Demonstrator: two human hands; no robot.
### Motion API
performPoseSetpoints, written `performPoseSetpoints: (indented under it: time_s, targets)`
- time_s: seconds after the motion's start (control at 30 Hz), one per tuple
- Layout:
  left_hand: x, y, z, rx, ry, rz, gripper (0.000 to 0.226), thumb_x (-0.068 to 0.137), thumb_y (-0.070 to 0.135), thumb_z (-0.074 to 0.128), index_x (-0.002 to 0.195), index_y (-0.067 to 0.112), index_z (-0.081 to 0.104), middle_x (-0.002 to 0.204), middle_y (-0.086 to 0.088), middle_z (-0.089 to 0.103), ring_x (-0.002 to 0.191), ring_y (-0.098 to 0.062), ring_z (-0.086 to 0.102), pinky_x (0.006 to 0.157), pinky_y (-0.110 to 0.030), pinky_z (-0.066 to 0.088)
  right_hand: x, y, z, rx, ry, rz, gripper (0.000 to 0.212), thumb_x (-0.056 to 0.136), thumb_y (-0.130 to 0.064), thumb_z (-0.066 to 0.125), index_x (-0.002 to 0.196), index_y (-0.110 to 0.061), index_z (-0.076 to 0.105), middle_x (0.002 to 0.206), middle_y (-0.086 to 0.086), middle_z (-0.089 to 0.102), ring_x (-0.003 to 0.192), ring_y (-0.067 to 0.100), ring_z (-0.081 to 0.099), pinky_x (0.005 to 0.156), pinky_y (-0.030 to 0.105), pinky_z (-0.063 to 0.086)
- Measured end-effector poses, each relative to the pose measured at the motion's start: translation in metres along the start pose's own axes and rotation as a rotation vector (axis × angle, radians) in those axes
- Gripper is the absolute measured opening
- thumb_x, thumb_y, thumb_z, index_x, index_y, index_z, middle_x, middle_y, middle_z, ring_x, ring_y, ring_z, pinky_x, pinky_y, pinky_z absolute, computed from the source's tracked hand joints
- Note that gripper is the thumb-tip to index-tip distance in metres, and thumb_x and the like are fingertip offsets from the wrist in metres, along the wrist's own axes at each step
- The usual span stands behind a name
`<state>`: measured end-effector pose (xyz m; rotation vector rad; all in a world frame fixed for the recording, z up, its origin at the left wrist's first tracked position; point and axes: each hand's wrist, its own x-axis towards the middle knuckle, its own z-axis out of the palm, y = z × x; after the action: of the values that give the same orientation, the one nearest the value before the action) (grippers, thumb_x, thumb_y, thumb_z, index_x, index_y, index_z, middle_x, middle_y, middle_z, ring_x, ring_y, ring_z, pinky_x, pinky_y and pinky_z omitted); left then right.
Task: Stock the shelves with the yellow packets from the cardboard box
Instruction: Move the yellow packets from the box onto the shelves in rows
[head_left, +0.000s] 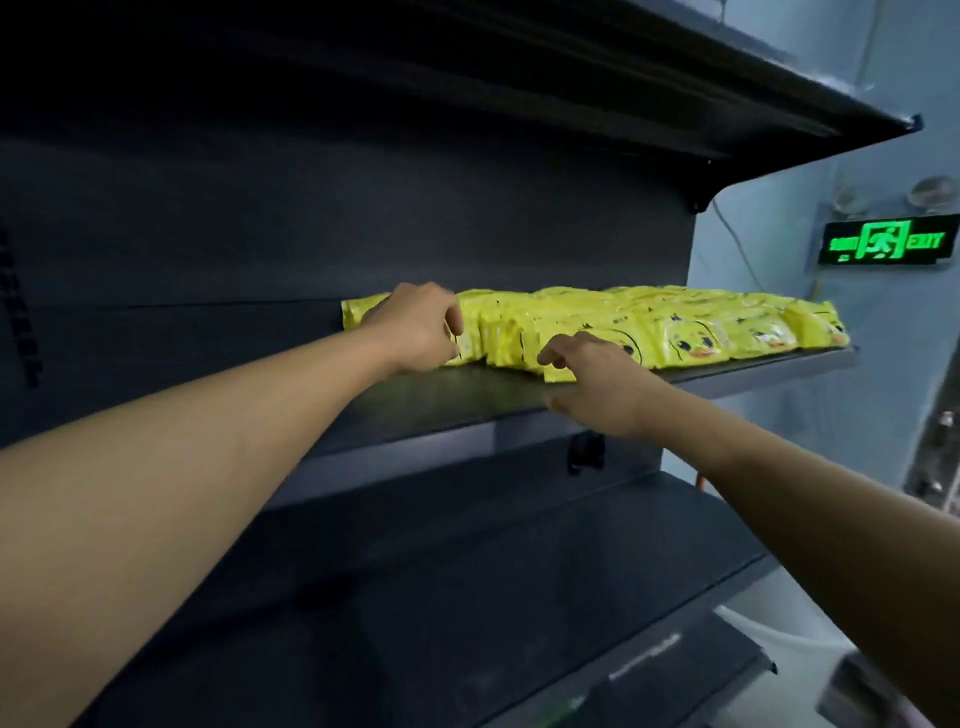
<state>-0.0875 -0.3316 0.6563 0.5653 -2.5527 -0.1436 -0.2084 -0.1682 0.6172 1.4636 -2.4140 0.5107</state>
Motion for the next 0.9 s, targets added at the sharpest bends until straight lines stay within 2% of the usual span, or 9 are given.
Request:
performPoseSetpoints:
  time_s: [0.1, 0.2, 0.33, 0.5, 0.7, 0.77, 0.9]
  targets:
    - [-0.039, 0.039, 0.022, -0.066, -0.017, 0.012, 0.015, 0.082, 0.014, 0.067, 0.088, 0.025, 0.060, 0.089, 0.008, 0.061, 0.097, -0.018, 0.059, 0.086, -0.036, 0.051, -0.043, 0.022, 0.014, 0.045, -0.056, -0.006, 0.047, 0.086, -0.025, 0.064, 0.128, -0.013, 0.048, 0.128, 0.011, 0.050, 0.116, 0.027, 0.049, 0.093, 0.034, 0.043]
    - [-0.082, 0.067, 0.051, -0.105, -0.080, 0.002, 0.014, 0.084, 0.014, 0.067, 0.093, 0.024, 0.060, 0.097, 0.005, 0.064, 0.094, -0.016, 0.059, 0.082, -0.033, 0.051, -0.081, 0.042, 0.039, 0.096, -0.144, -0.001, 0.048, 0.085, -0.026, 0.065, 0.128, -0.014, 0.047, 0.126, 0.011, 0.049, 0.113, 0.026, 0.050, 0.095, 0.035, 0.043]
    - [-0.136, 0.081, 0.101, -0.090, -0.224, -0.048, 0.015, 0.084, 0.018, 0.066, 0.096, 0.025, 0.061, 0.098, 0.006, 0.062, 0.095, -0.016, 0.058, 0.085, -0.040, 0.052, -0.131, 0.061, 0.082, 0.135, -0.312, 0.015, 0.050, 0.088, -0.028, 0.063, 0.132, -0.016, 0.042, 0.128, 0.010, 0.045, 0.115, 0.027, 0.048, 0.095, 0.032, 0.041]
    - [-0.194, 0.075, 0.169, -0.067, -0.459, -0.145, 0.018, 0.087, 0.018, 0.063, 0.104, 0.023, 0.061, 0.105, 0.005, 0.062, 0.100, -0.016, 0.058, 0.085, -0.039, 0.052, -0.189, 0.080, 0.146, 0.171, -0.511, 0.057, 0.044, 0.089, -0.024, 0.060, 0.129, -0.013, 0.045, 0.124, 0.009, 0.047, 0.119, 0.026, 0.044, 0.092, 0.028, 0.038]
    - [-0.267, 0.050, 0.257, -0.028, -0.737, -0.204, 0.020, 0.090, 0.022, 0.059, 0.110, 0.023, 0.058, 0.112, 0.006, 0.058, 0.104, -0.016, 0.056, 0.087, -0.037, 0.050, -0.258, 0.093, 0.225, 0.201, -0.719, 0.138, 0.042, 0.089, -0.027, 0.059, 0.126, -0.011, 0.049, 0.128, 0.009, 0.049, 0.121, 0.027, 0.047, 0.098, 0.033, 0.041]
    - [-0.291, 0.040, 0.284, -0.045, -0.822, -0.235, 0.018, 0.090, 0.023, 0.060, 0.108, 0.023, 0.058, 0.111, 0.005, 0.059, 0.104, -0.018, 0.056, 0.088, -0.039, 0.050, -0.280, 0.096, 0.253, 0.215, -0.777, 0.160, 0.035, 0.088, -0.026, 0.058, 0.118, -0.009, 0.053, 0.123, 0.011, 0.053, 0.118, 0.028, 0.049, 0.094, 0.032, 0.040]
    - [-0.340, 0.018, 0.341, -0.074, -0.951, -0.327, 0.013, 0.088, 0.024, 0.059, 0.101, 0.026, 0.059, 0.108, 0.007, 0.061, 0.104, -0.017, 0.057, 0.088, -0.039, 0.050, -0.322, 0.099, 0.308, 0.220, -0.901, 0.258, 0.043, 0.086, -0.026, 0.061, 0.125, -0.011, 0.049, 0.126, 0.012, 0.054, 0.117, 0.028, 0.051, 0.092, 0.030, 0.041]
